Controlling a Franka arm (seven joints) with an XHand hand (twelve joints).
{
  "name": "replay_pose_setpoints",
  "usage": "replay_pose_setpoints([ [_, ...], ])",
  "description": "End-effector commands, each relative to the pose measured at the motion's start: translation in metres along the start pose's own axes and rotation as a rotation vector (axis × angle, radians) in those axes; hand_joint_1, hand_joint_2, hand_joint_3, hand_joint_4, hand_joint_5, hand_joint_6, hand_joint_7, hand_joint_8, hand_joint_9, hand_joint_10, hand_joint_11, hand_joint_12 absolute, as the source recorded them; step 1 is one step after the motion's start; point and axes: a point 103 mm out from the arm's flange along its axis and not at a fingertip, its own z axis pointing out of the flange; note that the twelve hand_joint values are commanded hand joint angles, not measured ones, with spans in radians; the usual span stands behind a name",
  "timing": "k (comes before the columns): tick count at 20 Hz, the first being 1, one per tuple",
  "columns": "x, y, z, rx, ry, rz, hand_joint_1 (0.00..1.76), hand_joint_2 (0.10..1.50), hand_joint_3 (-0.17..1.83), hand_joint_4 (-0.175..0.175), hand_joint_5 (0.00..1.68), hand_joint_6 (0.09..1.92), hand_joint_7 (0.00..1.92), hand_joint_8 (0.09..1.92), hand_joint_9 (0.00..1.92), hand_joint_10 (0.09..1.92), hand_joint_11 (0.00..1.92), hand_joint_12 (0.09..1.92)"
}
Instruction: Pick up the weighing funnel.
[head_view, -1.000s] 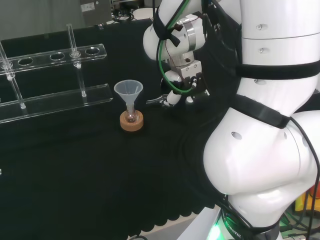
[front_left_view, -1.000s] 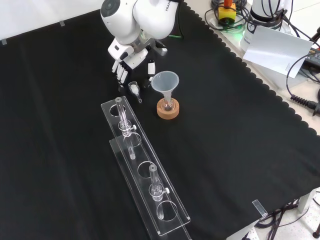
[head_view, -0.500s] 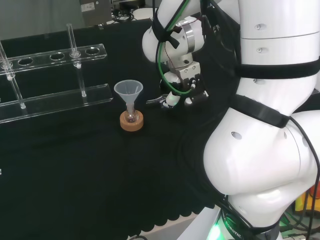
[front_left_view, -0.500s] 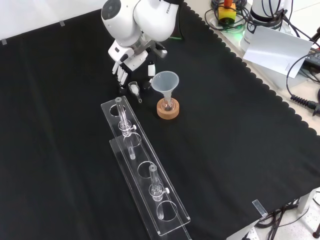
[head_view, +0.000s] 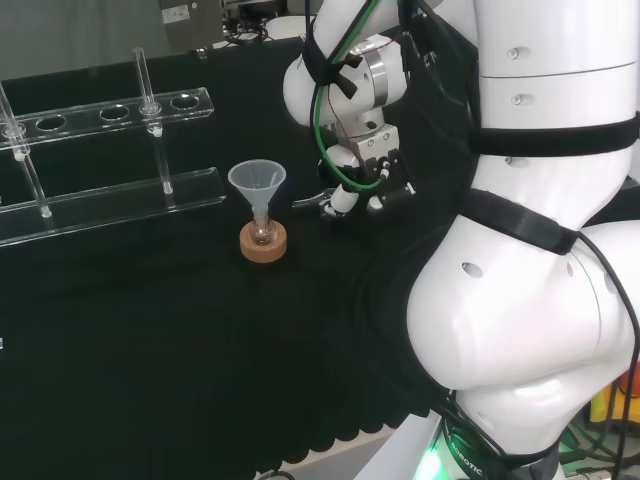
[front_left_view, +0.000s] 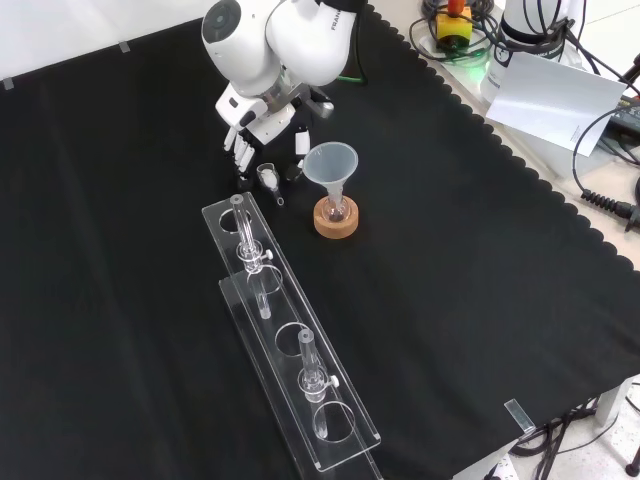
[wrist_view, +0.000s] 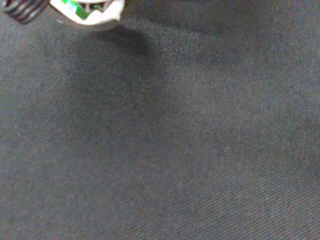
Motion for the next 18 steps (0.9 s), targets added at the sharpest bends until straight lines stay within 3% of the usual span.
replay_pose_setpoints([
  [1,-0.0024,-0.0005,0.0013,0.002,-0.003,0.001,0.85,0.67,0.6,-0.059,0.52,0.52,0.67,0.73,0.84,0.51,0.56,1.26],
  [18,-0.0015,-0.0006,0.0054,0.006,0.007,-0.006,0.85,0.67,0.6,-0.056,0.54,0.55,0.67,0.73,0.86,0.51,0.57,1.25],
])
